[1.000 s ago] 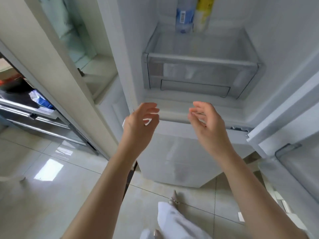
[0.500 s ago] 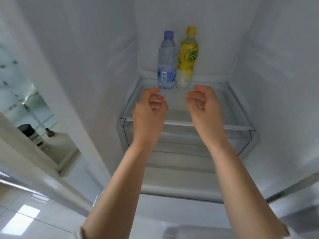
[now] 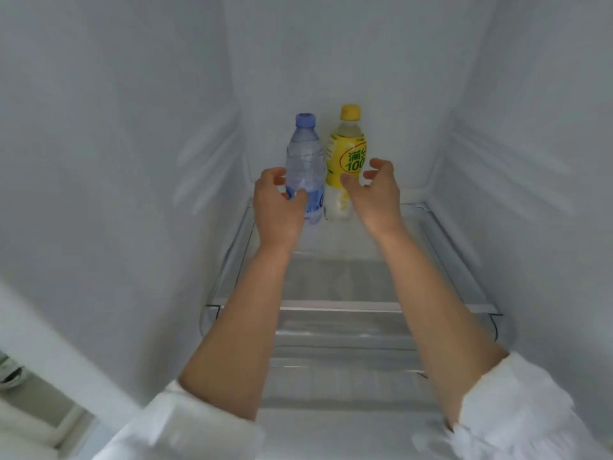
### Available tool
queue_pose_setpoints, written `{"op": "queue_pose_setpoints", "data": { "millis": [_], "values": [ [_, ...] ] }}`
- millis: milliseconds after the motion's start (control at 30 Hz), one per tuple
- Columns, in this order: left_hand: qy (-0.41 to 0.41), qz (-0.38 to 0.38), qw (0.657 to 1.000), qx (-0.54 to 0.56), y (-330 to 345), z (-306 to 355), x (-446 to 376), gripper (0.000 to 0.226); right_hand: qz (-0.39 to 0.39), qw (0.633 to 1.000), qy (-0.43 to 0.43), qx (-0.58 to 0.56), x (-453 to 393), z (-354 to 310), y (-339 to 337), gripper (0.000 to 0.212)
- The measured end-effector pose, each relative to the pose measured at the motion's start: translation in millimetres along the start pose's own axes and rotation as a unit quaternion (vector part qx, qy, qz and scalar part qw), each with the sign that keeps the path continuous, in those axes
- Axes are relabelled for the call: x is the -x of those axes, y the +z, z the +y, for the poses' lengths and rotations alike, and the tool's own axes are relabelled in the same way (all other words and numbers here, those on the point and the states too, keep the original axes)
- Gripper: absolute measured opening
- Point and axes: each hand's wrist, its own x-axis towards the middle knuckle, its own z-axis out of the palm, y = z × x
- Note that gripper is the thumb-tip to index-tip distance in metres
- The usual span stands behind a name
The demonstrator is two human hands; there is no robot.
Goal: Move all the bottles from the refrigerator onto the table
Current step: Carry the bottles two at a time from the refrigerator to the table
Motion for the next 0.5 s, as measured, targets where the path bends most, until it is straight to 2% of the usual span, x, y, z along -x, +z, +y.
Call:
{"op": "queue_pose_setpoints", "data": {
  "millis": [233, 500],
  "values": [
    [-0.026, -0.034, 0.999, 0.024, 23, -19, -22, 0.044, -0.046, 0.997, 0.044, -0.038, -29, 13, 23, 0.063],
    [-0.031, -0.097, 0.994, 0.047, 35, -24, -32, 0.062, -0.072, 0.992, 0.069, -0.076, -47, 22, 25, 0.066]
  ]
}}
